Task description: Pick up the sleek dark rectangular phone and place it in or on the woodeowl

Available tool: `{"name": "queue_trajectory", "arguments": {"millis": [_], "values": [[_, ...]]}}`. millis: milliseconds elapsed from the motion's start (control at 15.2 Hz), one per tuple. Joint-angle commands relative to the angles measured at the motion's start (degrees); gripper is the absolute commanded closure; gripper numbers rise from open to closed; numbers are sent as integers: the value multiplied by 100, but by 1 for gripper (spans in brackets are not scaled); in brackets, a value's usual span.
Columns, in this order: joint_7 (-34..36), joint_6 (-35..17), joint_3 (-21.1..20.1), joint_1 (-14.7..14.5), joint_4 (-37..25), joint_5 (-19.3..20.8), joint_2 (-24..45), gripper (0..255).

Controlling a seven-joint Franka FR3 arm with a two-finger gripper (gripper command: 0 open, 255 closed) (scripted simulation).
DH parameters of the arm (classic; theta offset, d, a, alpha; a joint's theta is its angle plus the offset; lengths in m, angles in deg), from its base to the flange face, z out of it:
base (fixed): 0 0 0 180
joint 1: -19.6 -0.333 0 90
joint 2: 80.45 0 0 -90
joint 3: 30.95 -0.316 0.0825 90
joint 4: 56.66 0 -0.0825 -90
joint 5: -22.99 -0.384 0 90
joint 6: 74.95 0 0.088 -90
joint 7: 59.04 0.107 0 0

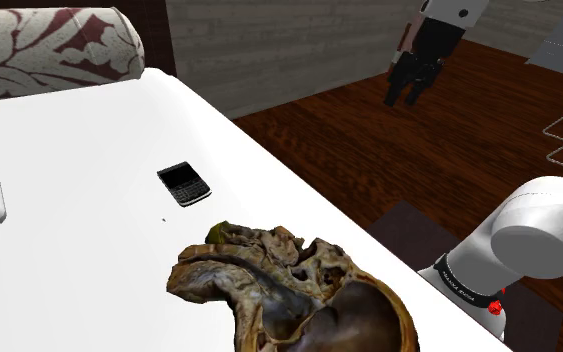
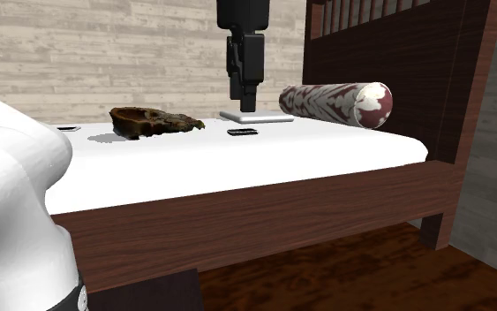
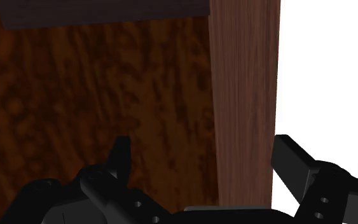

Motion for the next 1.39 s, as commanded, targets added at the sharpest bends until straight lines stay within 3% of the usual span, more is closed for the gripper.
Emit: {"name": "queue_trajectory", "arguments": {"millis": [0,726,1320], "values": [[0,0,0,0,0,0,0,0],[946,-759,-1201,-591,-690,-480,1354,0],[1793,-1190,-2096,-915,-1768,-363,2815,0]]}}
